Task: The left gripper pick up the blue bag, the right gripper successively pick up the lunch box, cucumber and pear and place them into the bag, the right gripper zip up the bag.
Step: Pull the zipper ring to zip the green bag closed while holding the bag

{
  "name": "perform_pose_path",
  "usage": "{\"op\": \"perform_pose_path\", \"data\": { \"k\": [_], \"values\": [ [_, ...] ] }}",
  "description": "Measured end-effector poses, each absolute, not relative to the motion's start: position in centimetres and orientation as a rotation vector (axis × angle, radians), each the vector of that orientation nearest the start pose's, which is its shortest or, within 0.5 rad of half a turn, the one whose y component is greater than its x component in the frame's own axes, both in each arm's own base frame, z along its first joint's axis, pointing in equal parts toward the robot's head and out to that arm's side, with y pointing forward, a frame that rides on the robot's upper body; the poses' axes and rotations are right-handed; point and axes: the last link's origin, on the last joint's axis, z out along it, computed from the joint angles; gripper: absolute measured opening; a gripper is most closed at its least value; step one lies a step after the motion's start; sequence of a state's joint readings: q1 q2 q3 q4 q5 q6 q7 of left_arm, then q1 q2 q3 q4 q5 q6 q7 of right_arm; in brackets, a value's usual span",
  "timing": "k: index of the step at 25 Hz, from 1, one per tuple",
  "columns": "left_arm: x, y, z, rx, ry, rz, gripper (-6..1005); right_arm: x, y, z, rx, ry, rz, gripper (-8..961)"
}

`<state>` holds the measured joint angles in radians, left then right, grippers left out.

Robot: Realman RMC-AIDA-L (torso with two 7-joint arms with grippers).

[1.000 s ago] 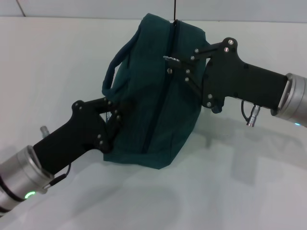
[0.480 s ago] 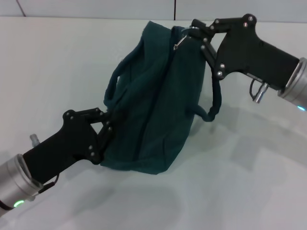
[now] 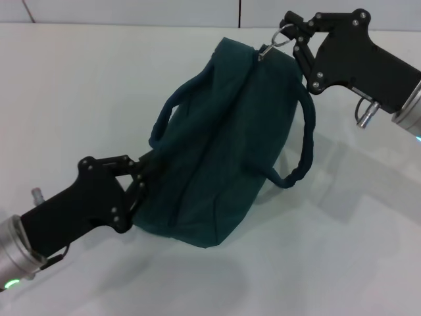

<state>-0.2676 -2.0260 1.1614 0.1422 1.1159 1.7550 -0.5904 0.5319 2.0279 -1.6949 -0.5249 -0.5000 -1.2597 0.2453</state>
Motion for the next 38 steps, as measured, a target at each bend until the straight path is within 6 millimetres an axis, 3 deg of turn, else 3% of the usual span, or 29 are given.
{"op": "perform_pose_path", "data": {
  "k": [5,13,21,27,32,38],
  "values": [
    [-30.4,21.8,-1.5,-2.286,-0.349,-1.186,51,17.1,35.3,-3.0,-2.138,-0.445,0.988,21],
    [-29.4,22.0,-2.4,-2.264,-0.359,-1.233,50,16.7,34.6,-3.7,-2.152,-0.516,0.990,20],
    [-28.7,23.0,-1.5,-2.139,-0.402,-1.325,299,16.7,34.6,-3.7,-2.156,-0.516,0.988,19],
    [-27.2,25.7,0.1,-2.221,-0.444,-1.412,480,16.8,34.5,-3.8,-2.158,-0.516,0.987,20],
    [-25.7,27.9,2.0,-2.360,-0.499,-1.444,711,16.8,34.5,-3.8,-2.159,-0.517,0.987,19],
    [-24.4,29.9,1.5,-2.487,-0.586,-1.312,881,16.8,34.3,-4.0,-2.172,-0.522,0.988,20]
  ]
}}
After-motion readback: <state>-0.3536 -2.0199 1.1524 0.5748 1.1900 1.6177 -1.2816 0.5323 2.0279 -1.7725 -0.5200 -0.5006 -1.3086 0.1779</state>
